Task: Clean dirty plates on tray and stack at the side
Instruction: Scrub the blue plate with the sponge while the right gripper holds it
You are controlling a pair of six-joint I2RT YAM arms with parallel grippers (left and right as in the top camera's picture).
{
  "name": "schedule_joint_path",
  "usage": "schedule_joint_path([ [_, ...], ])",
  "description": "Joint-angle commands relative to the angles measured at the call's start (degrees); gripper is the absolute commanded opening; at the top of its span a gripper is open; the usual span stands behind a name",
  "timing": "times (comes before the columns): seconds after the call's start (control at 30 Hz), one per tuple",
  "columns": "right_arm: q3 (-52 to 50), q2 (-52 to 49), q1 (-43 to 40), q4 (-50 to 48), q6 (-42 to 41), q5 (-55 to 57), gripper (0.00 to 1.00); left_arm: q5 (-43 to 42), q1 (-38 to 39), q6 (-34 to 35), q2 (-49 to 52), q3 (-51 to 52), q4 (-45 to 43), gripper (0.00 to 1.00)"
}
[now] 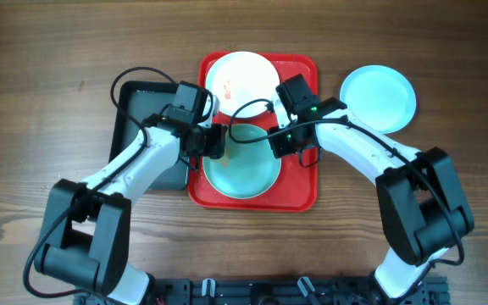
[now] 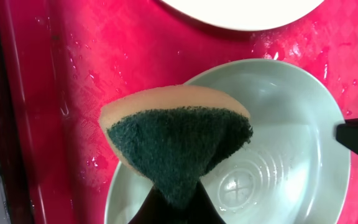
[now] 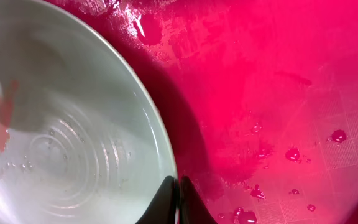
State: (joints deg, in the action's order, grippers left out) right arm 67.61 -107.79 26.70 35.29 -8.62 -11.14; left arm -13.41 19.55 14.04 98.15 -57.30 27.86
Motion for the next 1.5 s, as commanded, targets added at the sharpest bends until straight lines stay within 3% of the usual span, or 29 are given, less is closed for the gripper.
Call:
schedule_joint_path([
  [0.0,-0.5,-0.7,-0.1,0.1,2.6,-1.0,0.04,-0.5,0.2,0.5,1.4,-1.3,0.0,0.04],
  [0.77,-0.5,-0.7,-0.1,0.1,0.9,-1.4,0.05,-0.7,0.6,4.9,2.2,-0.7,2.9,0.04],
  [0.9,-0.5,-0.7,-0.1,0.1,0.9,-1.4,0.21,-0.7,0.6,4.9,2.2,0.5,2.5,0.04],
  [1.23,-0.2,0.3,-0.1,4.3,-2.3,-5.3,0.3,-0.7,0.6,4.9,2.2,1.9,1.7,0.04],
  [1.37,-0.2,0.3,-0.1,7.3,-5.6,-5.3,0.27,-0.7,1.1,4.9,2.2,1.9,1.5,0.04],
  [1.47,-0.2,0.3,-0.1,7.6,-6.4,-5.3,0.14,-0.5,2.6,4.9,2.2,1.9,1.2,0.04],
])
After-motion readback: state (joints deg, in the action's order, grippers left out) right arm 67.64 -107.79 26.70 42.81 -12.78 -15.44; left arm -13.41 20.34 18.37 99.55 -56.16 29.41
